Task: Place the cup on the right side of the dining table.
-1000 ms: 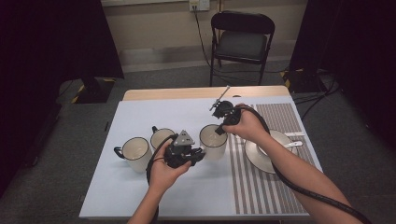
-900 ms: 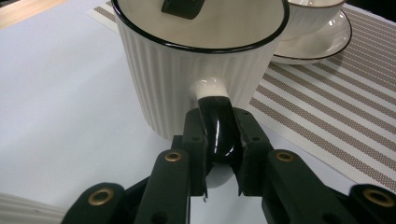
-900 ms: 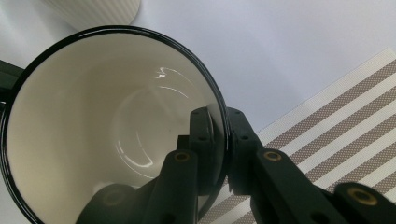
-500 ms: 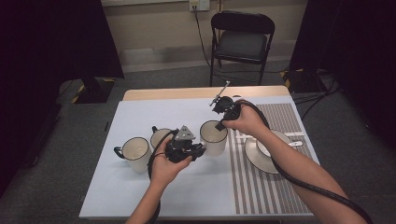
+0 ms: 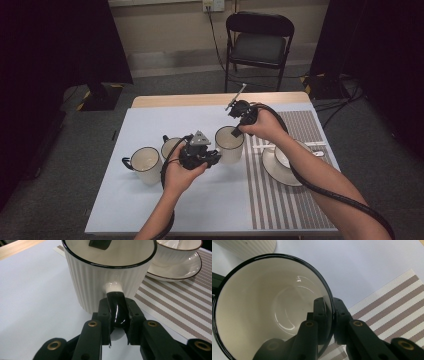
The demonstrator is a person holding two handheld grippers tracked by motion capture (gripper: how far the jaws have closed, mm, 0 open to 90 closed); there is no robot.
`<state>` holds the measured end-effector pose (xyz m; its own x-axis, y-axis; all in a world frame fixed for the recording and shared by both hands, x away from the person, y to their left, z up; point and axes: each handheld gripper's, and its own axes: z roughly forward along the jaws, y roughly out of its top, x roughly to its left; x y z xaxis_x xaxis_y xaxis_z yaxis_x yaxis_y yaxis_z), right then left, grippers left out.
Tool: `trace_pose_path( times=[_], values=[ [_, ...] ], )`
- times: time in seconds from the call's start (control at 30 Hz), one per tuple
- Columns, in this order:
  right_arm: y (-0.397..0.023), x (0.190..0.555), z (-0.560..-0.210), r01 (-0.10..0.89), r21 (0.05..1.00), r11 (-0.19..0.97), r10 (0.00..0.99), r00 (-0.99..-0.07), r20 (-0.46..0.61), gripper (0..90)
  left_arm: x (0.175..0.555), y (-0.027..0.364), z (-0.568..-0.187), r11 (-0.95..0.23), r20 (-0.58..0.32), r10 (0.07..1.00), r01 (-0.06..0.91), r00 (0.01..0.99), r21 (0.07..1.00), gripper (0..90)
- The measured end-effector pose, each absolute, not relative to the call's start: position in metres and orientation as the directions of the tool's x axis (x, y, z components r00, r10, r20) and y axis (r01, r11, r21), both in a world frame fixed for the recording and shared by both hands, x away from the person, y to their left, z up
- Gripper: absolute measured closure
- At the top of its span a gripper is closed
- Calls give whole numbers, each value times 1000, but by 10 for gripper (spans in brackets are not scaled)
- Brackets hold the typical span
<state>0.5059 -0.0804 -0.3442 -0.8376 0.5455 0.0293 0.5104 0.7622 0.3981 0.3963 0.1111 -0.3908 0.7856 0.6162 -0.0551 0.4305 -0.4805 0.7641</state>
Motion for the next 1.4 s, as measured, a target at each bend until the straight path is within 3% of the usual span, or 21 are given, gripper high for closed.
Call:
trace_pose_path(
  times=[1.4],
  values=[
    [-98,540,-342,546,400,736,583,-812,35,833,431,93,-385,-483,-35,645,443,763,756,773]
  ],
)
